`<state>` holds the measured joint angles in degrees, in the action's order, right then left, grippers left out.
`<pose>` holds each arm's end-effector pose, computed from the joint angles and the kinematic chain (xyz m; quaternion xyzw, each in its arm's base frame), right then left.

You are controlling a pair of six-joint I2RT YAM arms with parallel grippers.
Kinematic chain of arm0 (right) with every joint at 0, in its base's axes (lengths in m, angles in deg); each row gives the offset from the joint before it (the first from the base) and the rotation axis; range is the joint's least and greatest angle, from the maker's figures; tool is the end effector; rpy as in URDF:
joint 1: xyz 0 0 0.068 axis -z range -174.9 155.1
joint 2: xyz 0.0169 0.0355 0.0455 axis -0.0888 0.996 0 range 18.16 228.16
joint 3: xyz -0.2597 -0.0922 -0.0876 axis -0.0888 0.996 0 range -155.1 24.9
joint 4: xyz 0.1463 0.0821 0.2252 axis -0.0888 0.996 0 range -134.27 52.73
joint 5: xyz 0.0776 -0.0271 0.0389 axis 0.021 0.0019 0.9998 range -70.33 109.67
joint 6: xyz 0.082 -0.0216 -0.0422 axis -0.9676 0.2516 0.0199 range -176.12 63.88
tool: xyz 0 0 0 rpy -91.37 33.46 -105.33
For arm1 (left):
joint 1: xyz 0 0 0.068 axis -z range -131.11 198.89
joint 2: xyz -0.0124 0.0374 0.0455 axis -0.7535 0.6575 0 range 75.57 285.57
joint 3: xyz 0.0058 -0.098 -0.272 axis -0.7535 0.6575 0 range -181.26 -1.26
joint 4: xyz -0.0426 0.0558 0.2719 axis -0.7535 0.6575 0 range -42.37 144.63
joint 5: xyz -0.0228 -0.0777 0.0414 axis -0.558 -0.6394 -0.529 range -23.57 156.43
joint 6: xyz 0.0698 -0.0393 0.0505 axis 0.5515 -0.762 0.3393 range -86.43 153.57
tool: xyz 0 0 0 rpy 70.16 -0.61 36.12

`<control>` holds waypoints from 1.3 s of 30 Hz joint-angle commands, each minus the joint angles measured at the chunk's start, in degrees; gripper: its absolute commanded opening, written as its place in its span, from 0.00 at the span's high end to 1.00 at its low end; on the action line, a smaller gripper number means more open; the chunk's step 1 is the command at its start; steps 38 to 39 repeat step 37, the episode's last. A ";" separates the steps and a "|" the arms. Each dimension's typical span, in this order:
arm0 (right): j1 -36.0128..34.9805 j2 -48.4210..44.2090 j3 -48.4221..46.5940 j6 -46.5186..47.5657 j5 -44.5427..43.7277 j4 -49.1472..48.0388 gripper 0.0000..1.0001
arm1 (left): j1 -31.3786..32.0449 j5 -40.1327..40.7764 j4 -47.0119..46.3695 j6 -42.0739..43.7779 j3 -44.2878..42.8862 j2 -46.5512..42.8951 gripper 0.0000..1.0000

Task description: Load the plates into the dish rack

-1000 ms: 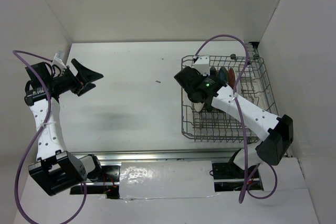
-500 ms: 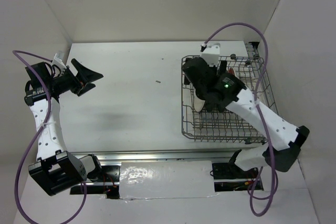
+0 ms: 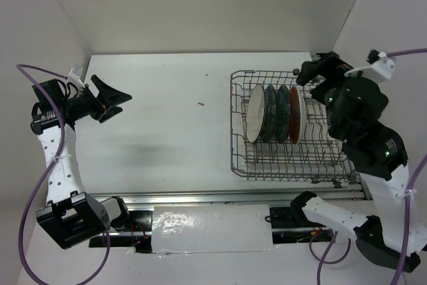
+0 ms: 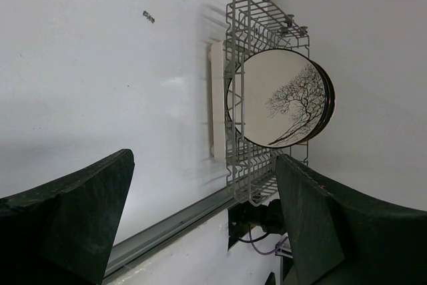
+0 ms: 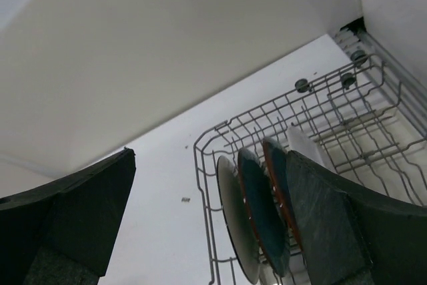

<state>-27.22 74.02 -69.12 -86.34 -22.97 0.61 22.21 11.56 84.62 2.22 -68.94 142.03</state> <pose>0.1748 0.0419 0.5412 0.2288 0.7005 0.0890 0.6701 0.2746 0.0597 0.3646 -0.1996 0.7927 -0.4262 0.3874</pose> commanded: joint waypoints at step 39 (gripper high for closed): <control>36.00 5.67 2.95 0.25 32.79 0.65 0.00 | 22.54 13.12 10.12 9.12 -31.02 6.58 0.01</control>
